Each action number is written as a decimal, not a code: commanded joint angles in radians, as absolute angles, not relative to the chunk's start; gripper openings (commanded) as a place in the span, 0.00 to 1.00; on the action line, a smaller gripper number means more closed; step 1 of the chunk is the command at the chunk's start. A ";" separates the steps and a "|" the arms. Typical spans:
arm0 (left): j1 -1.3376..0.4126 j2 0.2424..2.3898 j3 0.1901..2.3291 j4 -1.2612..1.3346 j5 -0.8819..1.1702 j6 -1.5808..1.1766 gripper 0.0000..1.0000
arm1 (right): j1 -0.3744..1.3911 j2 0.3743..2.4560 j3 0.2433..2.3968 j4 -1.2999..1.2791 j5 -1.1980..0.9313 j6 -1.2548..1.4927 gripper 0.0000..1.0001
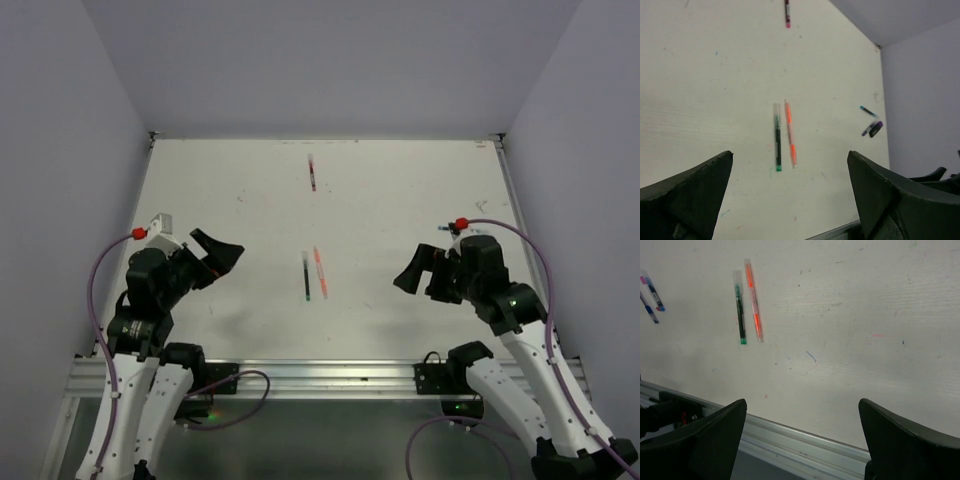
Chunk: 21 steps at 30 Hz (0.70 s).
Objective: Open the pen caps
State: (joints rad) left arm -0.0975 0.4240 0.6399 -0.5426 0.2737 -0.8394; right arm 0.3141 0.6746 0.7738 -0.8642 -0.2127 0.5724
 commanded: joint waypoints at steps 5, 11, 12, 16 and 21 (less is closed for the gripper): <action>-0.091 0.492 0.706 -0.672 0.228 -0.693 1.00 | 0.333 0.804 0.772 -0.684 -0.261 0.572 0.99; -0.091 0.506 0.634 -0.548 0.310 -0.722 0.99 | 0.520 1.027 0.868 -0.635 -0.042 0.566 0.99; -0.091 0.514 0.627 -0.540 0.314 -0.719 0.98 | 0.538 1.048 0.879 -0.621 -0.031 0.546 0.99; -0.089 0.583 0.594 -0.505 0.373 -0.709 0.95 | 0.613 1.195 0.984 -0.624 0.075 0.525 0.99; -0.091 0.589 0.581 -0.482 0.379 -0.701 0.94 | 0.699 1.373 1.109 -0.654 0.230 0.483 0.99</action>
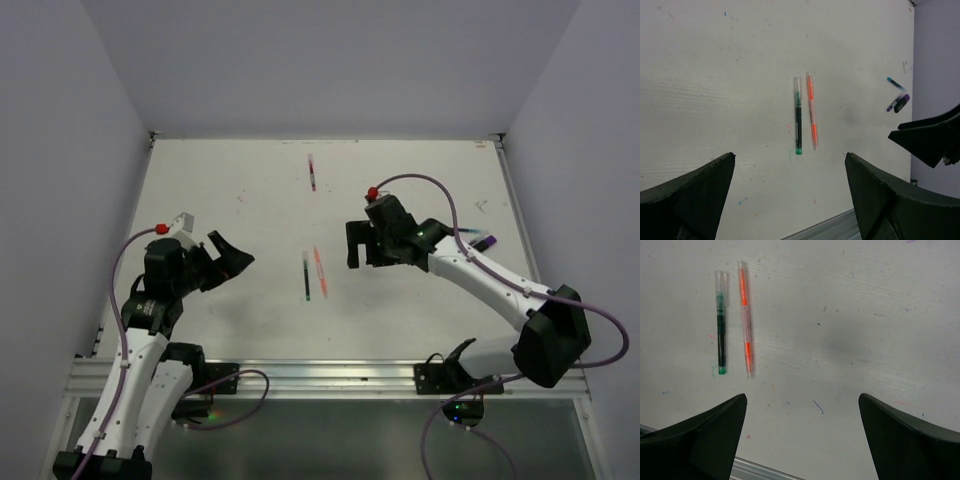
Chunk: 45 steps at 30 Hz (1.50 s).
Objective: Open the pen caps
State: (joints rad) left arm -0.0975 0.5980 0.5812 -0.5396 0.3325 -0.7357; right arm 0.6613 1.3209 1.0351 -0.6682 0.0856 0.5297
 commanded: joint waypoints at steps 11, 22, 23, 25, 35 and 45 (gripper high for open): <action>-0.091 0.615 0.629 -0.534 0.334 -0.673 0.91 | 0.676 1.687 1.273 -0.580 0.054 0.465 0.89; -0.091 0.634 0.647 -0.537 0.376 -0.612 0.88 | 0.732 1.827 1.318 -0.489 -0.022 0.483 0.70; -0.091 0.637 0.641 -0.535 0.377 -0.612 0.88 | 0.739 1.833 1.322 -0.489 -0.023 0.483 0.69; -0.091 0.638 0.634 -0.523 0.387 -0.615 0.87 | 0.758 1.855 1.335 -0.488 -0.021 0.486 0.65; -0.091 0.657 0.647 -0.525 0.425 -0.594 0.83 | 0.793 1.884 1.267 -0.387 -0.023 0.522 0.45; -0.089 0.647 0.669 -0.561 0.413 -0.581 0.84 | 0.833 1.950 1.269 -0.400 0.057 0.522 0.32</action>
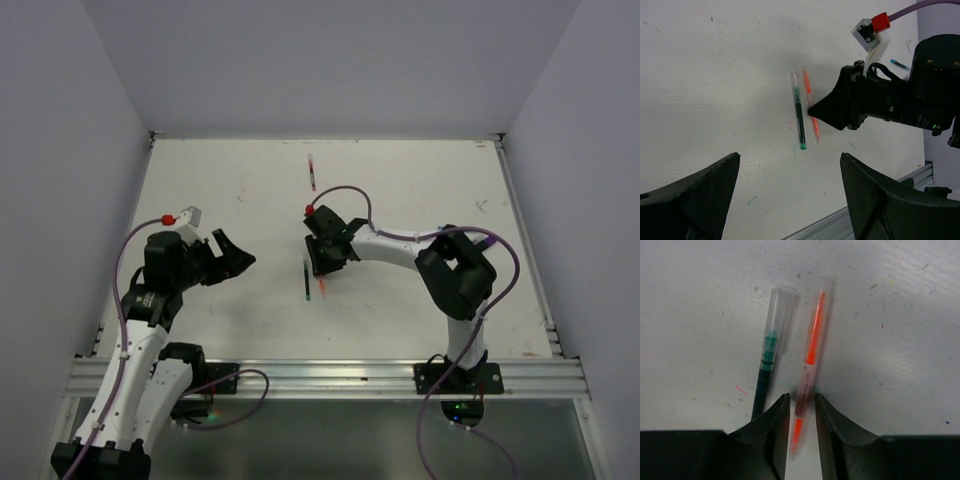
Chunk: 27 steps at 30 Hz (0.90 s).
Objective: Open the pen caps
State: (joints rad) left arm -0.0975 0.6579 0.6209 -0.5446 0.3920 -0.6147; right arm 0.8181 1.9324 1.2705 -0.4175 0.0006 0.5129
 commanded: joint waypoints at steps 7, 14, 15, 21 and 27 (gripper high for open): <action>-0.091 0.646 0.680 -0.574 0.397 -0.584 0.85 | 0.844 1.954 1.241 -0.399 0.115 0.522 0.00; -0.091 0.637 0.635 -0.503 0.489 -0.630 0.81 | 0.844 1.846 1.220 -0.411 0.228 0.459 0.00; -0.091 0.623 0.618 -0.456 0.521 -0.652 0.81 | 0.844 1.813 1.198 -0.410 0.236 0.456 0.00; -0.127 0.633 0.548 -0.281 0.502 -0.756 0.78 | 0.845 1.545 1.083 -0.379 0.108 0.422 0.00; -0.360 0.845 0.614 -0.134 0.357 -0.785 0.75 | 0.844 1.431 0.977 -0.315 -0.058 0.449 0.00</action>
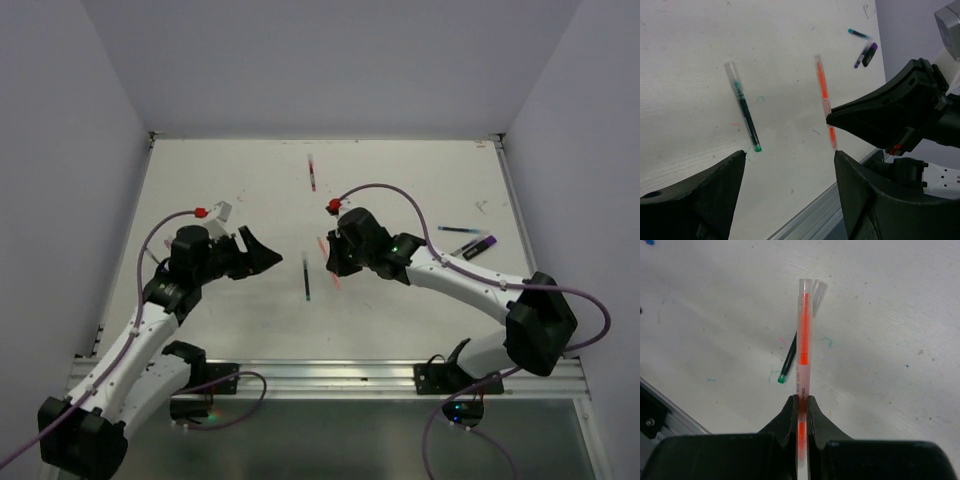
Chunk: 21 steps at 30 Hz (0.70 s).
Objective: Open the pen caps
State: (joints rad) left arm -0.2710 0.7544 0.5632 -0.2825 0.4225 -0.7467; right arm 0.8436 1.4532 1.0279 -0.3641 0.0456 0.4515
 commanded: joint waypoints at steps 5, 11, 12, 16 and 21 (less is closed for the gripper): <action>-0.425 0.884 0.568 0.055 0.354 -0.857 0.74 | 0.844 1.382 0.927 -0.243 -0.173 0.486 0.00; -0.466 0.949 0.560 0.138 0.341 -0.885 0.70 | 0.848 1.335 0.888 -0.172 -0.256 0.532 0.00; -0.472 0.956 0.557 0.143 0.330 -0.888 0.70 | 0.851 1.330 0.884 -0.163 -0.261 0.535 0.00; -0.492 0.976 0.545 0.172 0.316 -0.902 0.68 | 0.854 1.310 0.862 -0.107 -0.291 0.563 0.00; -0.525 1.019 0.551 0.175 0.293 -0.904 0.65 | 0.867 1.305 0.857 -0.071 -0.298 0.581 0.00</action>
